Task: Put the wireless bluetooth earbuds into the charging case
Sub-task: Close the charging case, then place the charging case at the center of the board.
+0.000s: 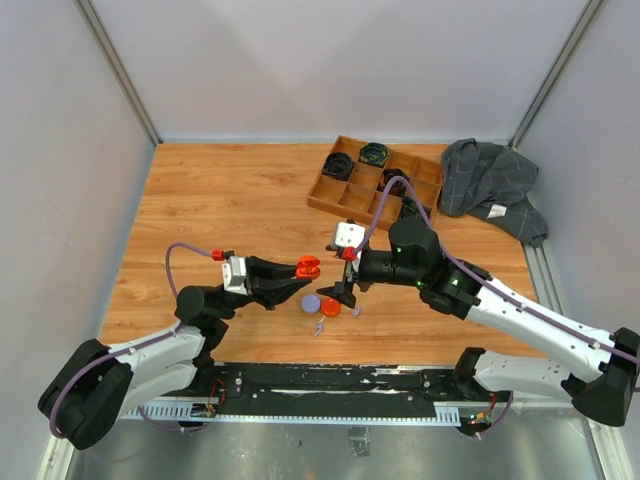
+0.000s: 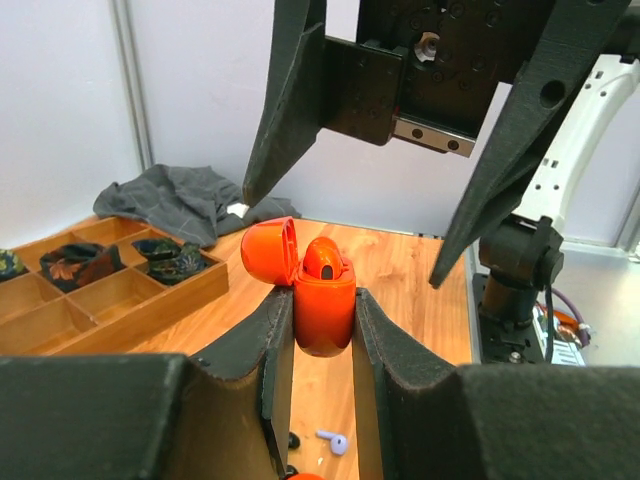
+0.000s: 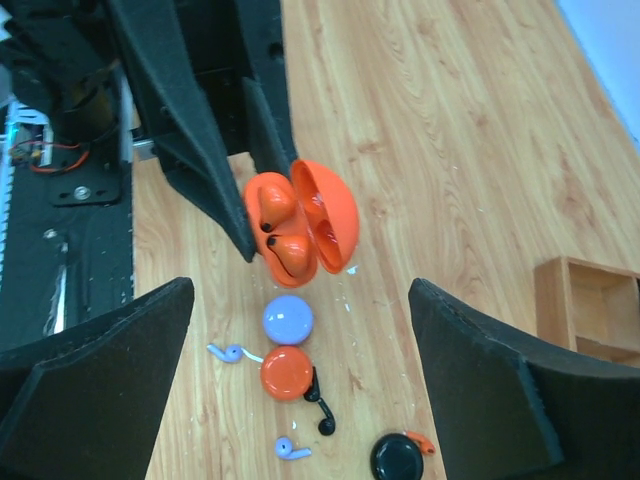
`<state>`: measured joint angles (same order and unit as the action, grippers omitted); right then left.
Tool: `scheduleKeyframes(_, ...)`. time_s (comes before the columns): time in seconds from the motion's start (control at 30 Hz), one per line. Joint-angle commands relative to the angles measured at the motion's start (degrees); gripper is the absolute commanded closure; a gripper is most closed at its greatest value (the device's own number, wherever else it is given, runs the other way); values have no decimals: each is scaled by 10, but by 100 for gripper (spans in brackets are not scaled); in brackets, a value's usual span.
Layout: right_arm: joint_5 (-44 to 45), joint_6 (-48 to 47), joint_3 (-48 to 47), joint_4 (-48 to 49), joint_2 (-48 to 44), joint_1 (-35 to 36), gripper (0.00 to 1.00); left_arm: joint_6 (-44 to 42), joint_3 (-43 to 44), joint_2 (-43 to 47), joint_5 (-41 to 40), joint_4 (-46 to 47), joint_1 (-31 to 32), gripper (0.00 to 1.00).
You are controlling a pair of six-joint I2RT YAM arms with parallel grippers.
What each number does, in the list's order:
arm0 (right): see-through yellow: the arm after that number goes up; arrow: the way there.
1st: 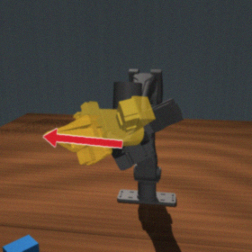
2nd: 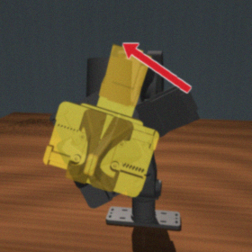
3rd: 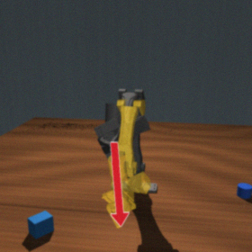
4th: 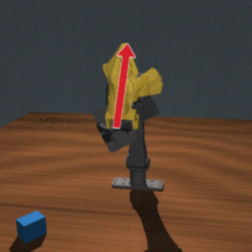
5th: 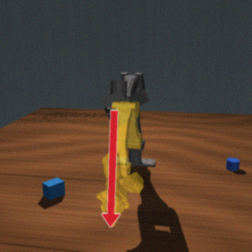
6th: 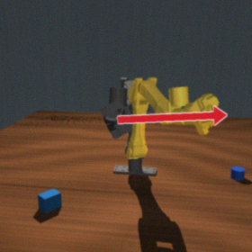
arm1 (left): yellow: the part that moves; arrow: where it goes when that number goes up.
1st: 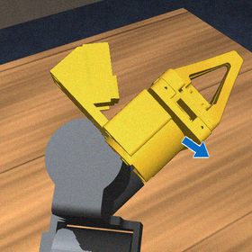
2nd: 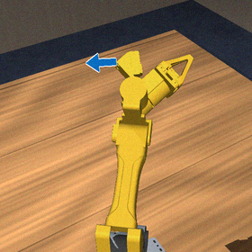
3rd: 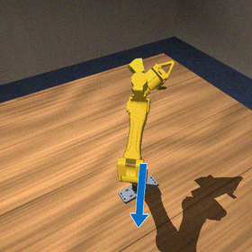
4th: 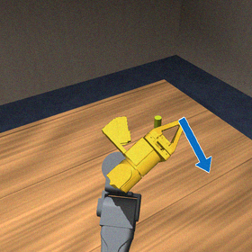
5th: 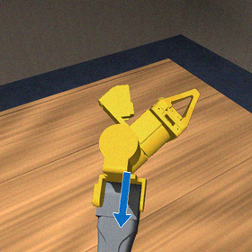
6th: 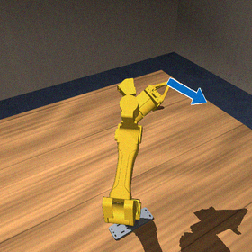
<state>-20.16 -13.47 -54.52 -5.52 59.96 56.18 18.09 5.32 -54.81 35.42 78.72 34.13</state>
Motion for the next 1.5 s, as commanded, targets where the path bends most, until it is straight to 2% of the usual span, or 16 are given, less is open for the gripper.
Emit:
scheduleKeyframes(0.0, -106, -18, -21, -21, 5, -22, 9, -9, 30, -17, 48, 12, 3, 100)
scheduleKeyframes(0.3, -153, -20, -35, -20, 42, -40, 7, 5, 45, -47, 49, 23, 3, 99)
scheduleKeyframes(0.67, -153, -20, -23, -27, 45, -44, 12, -4, 76, -49, -51, -131, 2, 99)
scheduleKeyframes(0.83, -125, -20, -15, -27, 39, -47, 12, 5, 77, -49, -66, -158, 3, 98)
scheduleKeyframes(0.93, -84, -9, -7, -23, 35, -47, 12, 16, 82, -47, -87, -190, 2, 96)
scheduleKeyframes(1.1, 31, 25, 37, 27, 5, -48, 10, 40, 111, -57, -191, -322, -7, 96)
scheduleKeyframes(1.3, 169, 63, 89, 68, -11, -50, 9, 131, 149, -115, -206, -417, -80, 93)
scheduleKeyframes(1.47, 258, 76, 150, 116, -23, -52, 9, 156, 191, -182, -238, -493, -128, 90)
